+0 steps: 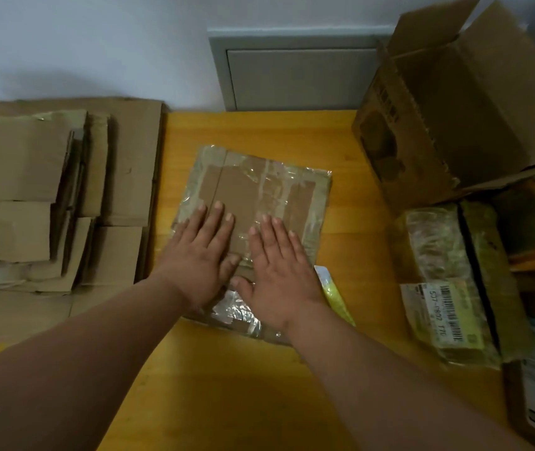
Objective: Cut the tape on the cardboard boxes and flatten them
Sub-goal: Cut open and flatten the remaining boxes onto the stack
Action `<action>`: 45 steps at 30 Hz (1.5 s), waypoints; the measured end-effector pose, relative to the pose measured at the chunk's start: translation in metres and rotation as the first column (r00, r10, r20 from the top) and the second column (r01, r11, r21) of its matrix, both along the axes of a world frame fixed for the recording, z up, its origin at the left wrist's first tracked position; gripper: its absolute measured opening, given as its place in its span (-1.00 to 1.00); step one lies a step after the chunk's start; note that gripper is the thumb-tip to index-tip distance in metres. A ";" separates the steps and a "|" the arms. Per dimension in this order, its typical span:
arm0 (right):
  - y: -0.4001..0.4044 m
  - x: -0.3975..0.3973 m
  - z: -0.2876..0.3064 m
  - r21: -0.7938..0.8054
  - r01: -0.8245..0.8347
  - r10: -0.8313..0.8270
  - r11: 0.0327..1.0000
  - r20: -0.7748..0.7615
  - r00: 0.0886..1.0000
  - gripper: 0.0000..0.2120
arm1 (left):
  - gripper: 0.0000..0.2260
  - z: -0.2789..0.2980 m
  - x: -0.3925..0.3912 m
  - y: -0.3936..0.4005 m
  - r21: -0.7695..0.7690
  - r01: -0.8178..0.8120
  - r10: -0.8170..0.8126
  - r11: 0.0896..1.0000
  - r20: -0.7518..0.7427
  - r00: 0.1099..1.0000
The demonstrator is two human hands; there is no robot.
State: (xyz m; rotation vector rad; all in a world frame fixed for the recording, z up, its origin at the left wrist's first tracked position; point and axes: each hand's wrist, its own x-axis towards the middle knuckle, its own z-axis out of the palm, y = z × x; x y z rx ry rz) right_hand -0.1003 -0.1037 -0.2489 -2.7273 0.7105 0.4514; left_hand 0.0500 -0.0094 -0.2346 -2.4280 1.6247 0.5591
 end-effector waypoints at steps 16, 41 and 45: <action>-0.022 0.039 0.000 0.015 0.216 -0.216 0.976 0.102 0.971 -0.36 | -0.40 -0.010 0.036 -0.050 -0.191 -0.034 0.026 0.981 -0.042 0.999; 0.012 0.030 -0.003 0.000 0.333 -0.333 0.943 0.020 0.943 -0.36 | -0.42 -0.013 0.039 -0.043 -0.008 0.000 -0.001 1.000 -0.122 0.993; 0.009 0.029 -0.008 -0.004 0.327 -0.326 0.945 0.032 0.945 -0.37 | -0.44 0.003 0.015 -0.009 -0.258 0.028 -0.037 0.966 -0.030 0.999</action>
